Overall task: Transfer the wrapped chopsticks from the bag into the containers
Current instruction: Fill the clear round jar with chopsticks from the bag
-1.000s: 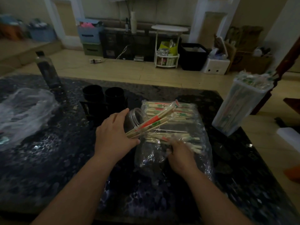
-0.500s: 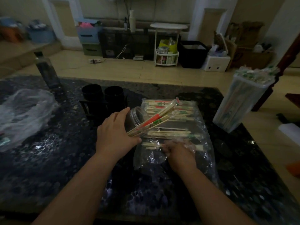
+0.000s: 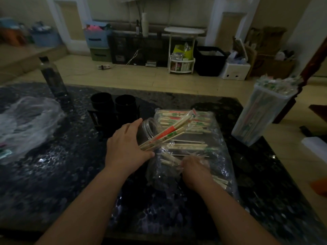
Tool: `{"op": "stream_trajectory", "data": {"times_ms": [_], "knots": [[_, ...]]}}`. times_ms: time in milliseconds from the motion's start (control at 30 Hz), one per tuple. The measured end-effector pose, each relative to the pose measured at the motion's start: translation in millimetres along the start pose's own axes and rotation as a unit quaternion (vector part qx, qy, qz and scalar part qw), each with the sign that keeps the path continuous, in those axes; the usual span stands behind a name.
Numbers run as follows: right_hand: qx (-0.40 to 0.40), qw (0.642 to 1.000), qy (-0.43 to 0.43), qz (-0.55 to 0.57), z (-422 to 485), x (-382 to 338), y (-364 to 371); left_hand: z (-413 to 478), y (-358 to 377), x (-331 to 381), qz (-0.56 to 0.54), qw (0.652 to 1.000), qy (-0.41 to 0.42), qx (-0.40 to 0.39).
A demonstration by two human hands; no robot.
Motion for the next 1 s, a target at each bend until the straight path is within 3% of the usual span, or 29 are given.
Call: {"op": "stream_trajectory", "data": {"times_ms": [300, 500, 733, 867, 1000], "knots": [[0.029, 0.998, -0.034, 0.038, -8, 0, 1, 0, 1, -2, 0.006, 1.0, -0.004, -0.001], [0.064, 0.998, -0.007, 0.013, -12, 9, -4, 0, 4, 1, 0.006, 1.0, -0.002, -0.01], [0.076, 0.996, -0.042, 0.009, -13, 3, -5, 1, 3, 0, -0.004, 1.0, -0.001, -0.007], [0.065, 0.993, -0.078, 0.067, -17, -6, -11, 1, 3, 0, -0.003, 1.0, -0.002, -0.008], [0.016, 0.997, -0.069, 0.013, -11, -15, -4, 1, 3, -1, 0.0, 1.0, -0.002, -0.008]]}}
Point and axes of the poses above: each hand's wrist, its own z-axis towards the middle knuckle, its own y-axis out of the palm, x = y × z, the point moved 9 cm from there along z, towards the middle knuckle, and after that the axes turned 3 degrees about -x, right-handed, at the moved point
